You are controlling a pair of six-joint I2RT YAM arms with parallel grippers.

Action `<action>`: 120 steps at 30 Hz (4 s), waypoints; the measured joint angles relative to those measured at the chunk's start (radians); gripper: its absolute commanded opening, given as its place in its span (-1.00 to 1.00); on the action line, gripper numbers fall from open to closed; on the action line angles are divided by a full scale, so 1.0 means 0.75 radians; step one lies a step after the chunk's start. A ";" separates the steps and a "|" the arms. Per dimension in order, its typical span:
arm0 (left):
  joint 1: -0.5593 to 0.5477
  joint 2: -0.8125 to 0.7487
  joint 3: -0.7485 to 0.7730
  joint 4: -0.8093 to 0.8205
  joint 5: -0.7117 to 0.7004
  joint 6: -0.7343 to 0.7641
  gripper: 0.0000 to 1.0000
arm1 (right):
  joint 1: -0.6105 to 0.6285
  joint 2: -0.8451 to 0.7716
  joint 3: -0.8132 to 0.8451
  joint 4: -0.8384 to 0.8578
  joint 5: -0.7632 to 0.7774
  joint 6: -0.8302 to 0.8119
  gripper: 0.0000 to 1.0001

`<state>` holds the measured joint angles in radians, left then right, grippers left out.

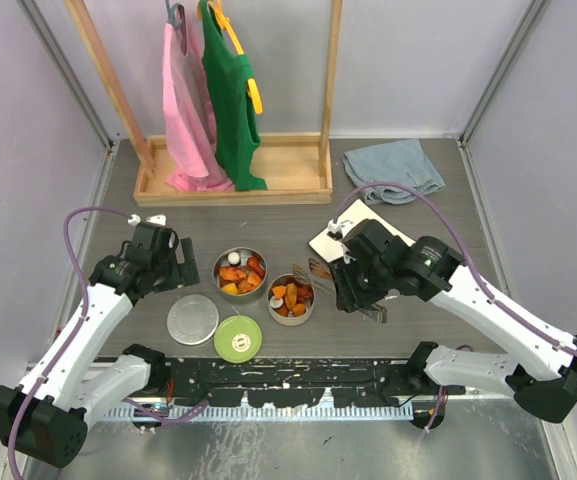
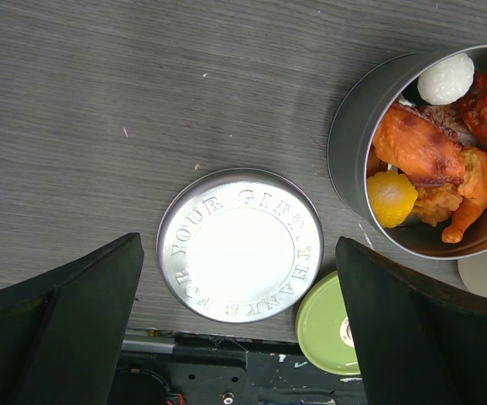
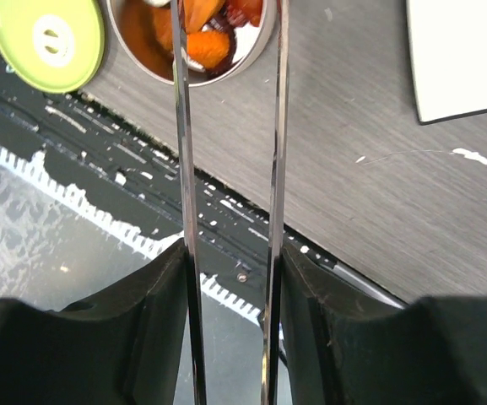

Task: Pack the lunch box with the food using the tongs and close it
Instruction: Place the fake food in the packing box, then pick up the fake food from the plate, then place the fake food in the packing box.

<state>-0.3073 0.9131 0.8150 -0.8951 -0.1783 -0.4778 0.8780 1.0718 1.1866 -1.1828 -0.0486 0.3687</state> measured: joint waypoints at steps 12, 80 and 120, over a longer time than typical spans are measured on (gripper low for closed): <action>0.000 0.000 0.000 0.000 0.000 0.000 0.96 | -0.017 -0.042 0.006 -0.025 0.344 0.082 0.06; 0.000 -0.001 0.000 0.001 0.000 0.000 0.96 | -0.592 0.133 -0.199 0.232 0.224 -0.076 -0.31; 0.000 -0.036 0.000 0.002 0.000 0.003 0.96 | -0.391 -0.032 -0.101 0.185 -0.309 -0.070 -0.33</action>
<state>-0.3073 0.8860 0.8150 -0.8940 -0.1783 -0.4759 0.5850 1.0477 1.1110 -1.0443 -0.2806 0.3164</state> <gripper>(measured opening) 0.980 0.397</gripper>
